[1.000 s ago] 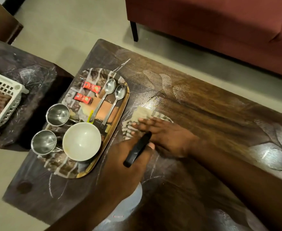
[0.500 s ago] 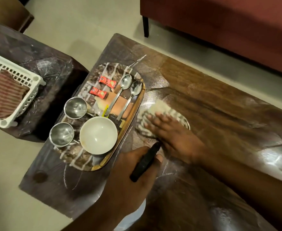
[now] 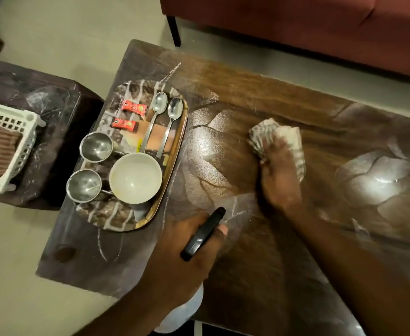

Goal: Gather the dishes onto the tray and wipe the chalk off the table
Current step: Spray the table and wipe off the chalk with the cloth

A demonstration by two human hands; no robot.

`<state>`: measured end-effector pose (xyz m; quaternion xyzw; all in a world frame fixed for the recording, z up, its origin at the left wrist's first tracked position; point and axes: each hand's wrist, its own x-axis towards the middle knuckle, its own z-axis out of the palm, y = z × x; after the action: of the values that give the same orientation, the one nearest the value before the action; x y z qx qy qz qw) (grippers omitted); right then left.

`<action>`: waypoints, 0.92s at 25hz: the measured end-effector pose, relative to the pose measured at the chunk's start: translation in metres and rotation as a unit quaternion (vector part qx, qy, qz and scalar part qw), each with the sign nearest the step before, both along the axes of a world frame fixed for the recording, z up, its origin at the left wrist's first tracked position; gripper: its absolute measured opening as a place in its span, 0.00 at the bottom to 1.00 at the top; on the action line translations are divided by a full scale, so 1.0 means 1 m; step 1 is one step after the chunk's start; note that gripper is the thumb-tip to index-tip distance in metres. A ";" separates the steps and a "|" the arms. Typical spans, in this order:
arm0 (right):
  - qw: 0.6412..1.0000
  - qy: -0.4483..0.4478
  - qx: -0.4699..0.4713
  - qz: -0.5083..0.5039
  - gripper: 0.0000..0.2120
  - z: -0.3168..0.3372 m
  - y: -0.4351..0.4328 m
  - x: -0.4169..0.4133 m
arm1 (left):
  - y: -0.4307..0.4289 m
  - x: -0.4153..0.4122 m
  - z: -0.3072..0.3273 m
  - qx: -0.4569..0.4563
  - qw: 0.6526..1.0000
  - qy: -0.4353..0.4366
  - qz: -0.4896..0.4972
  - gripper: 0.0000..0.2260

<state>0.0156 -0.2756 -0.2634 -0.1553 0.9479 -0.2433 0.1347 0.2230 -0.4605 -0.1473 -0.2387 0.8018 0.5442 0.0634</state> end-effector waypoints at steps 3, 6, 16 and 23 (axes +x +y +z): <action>0.970 -0.004 0.007 0.242 0.30 -0.005 0.000 0.138 | -0.005 0.017 0.002 0.040 0.999 -0.025 0.001 0.14; 0.832 -0.023 0.029 0.554 0.28 0.002 0.023 0.185 | -0.018 0.024 -0.002 0.082 0.996 -0.046 0.005 0.15; 0.996 -0.019 0.040 0.079 0.32 0.019 0.042 0.002 | -0.018 0.091 -0.018 0.095 0.993 -0.059 0.044 0.22; 0.980 -0.016 0.025 0.196 0.30 0.022 0.047 0.117 | 0.011 0.161 -0.009 0.086 0.993 -0.055 0.055 0.23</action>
<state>0.1331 -0.2282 -0.2418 -0.3305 0.9026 -0.1912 0.1990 0.3842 -0.4495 -0.1568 -0.3056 0.7330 0.5998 0.0977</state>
